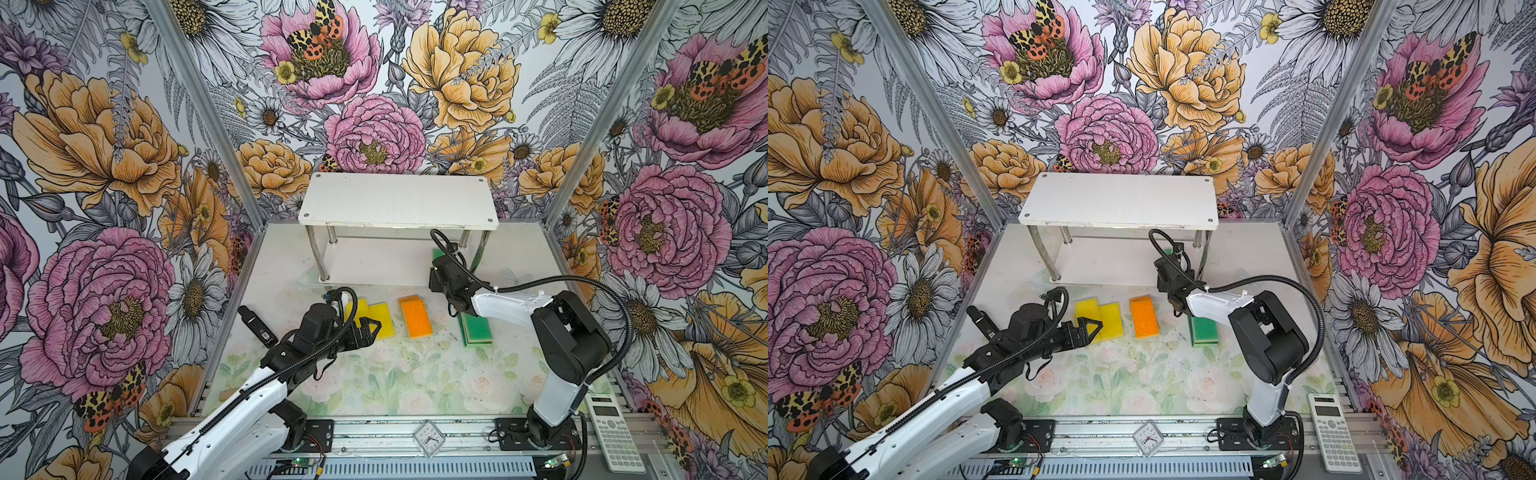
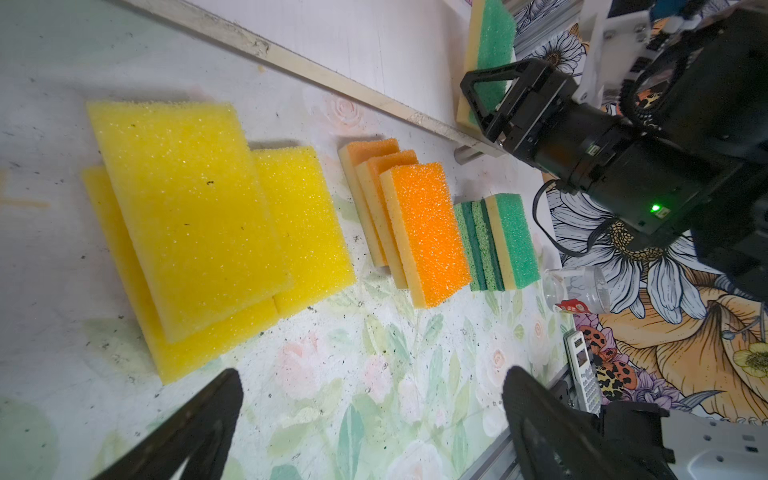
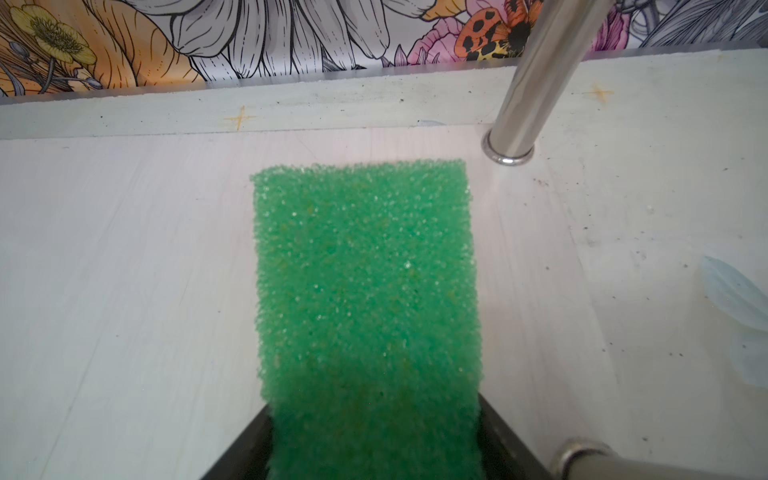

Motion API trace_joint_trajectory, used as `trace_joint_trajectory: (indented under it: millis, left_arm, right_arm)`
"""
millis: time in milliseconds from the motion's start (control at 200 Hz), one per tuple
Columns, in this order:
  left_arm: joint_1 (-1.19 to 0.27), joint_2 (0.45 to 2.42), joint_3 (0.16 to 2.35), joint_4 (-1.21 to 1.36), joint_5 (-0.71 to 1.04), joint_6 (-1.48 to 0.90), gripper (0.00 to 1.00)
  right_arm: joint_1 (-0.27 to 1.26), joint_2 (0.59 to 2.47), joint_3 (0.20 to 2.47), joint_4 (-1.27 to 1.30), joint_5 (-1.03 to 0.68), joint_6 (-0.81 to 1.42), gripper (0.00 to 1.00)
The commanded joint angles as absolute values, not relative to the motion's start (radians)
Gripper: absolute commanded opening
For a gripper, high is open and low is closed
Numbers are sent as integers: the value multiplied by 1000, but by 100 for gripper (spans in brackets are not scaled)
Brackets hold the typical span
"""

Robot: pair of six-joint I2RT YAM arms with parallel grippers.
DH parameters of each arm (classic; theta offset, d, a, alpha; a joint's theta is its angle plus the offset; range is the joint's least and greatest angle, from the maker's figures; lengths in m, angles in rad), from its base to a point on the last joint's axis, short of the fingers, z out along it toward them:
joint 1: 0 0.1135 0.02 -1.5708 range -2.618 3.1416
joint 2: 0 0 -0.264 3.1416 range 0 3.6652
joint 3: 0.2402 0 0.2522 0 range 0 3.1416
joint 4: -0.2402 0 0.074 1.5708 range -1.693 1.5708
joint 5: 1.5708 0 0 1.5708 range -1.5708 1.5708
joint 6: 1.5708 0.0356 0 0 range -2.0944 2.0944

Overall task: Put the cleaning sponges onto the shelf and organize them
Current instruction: 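Lower the green sponge onto the lower shelf and open the right gripper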

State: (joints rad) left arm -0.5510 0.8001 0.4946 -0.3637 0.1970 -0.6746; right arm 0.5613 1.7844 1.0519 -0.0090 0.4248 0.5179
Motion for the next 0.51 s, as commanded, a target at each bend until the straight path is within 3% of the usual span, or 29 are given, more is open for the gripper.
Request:
trace_joint_trajectory:
  millis: [0, 500]
  left_arm:
    - [-546, 785, 479, -369, 209, -677, 99]
    - [-546, 781, 474, -372, 215, -681, 99]
  right_arm:
    - [557, 1807, 1074, -14, 459, 547, 68]
    - [557, 1801, 1074, -12, 456, 539, 77]
